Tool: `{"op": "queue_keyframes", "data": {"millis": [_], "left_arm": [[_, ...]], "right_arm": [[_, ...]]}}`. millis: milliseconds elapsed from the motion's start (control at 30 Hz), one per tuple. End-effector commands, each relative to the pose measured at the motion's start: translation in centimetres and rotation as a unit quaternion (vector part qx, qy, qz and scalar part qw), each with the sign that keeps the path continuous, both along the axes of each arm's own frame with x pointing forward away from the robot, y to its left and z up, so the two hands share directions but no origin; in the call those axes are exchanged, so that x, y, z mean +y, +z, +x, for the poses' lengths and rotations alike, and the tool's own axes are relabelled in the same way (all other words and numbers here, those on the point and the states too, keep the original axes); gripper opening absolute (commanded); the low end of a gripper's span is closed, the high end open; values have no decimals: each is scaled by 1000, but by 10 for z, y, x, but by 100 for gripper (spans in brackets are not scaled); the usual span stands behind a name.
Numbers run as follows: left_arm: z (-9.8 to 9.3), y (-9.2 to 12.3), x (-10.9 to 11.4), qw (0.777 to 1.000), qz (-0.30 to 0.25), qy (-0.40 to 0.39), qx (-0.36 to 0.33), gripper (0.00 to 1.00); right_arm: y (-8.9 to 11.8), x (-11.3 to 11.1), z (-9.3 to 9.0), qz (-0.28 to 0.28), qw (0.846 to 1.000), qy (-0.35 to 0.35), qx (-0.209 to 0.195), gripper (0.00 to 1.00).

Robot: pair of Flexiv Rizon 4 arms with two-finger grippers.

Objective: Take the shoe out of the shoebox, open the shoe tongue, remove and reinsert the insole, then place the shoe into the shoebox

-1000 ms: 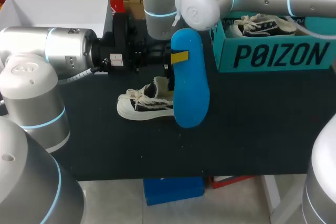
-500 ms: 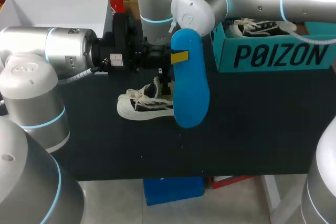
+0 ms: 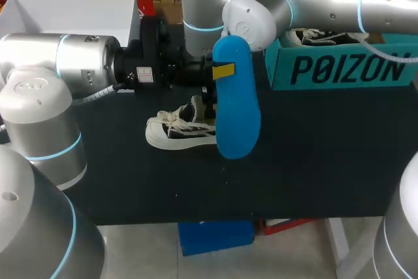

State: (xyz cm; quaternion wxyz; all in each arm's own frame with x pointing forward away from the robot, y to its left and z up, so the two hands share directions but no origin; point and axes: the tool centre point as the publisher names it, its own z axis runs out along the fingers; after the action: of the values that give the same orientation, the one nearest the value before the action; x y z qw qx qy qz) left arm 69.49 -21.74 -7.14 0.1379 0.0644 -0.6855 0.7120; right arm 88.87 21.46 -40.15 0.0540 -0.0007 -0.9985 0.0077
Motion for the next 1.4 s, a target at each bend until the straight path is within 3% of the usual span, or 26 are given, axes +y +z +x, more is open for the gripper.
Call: {"op": "queue_keyframes", "data": {"millis": [33,1033,1233,1400], "left_arm": [[-1,-1,-2,1000,0,4,0,0],[-1,-1,-2,1000,0,4,0,0],[-1,-1,-2,1000,0,4,0,0],[-1,-1,-2,1000,0,4,0,0]], "right_arm": [[-8,-1,-1,24,1000,-1,1,0],[-9,-1,2,25,1000,-7,11,0],[-4,-7,13,15,998,-45,-29,0],[18,-14,16,18,996,-71,-46,0]]}}
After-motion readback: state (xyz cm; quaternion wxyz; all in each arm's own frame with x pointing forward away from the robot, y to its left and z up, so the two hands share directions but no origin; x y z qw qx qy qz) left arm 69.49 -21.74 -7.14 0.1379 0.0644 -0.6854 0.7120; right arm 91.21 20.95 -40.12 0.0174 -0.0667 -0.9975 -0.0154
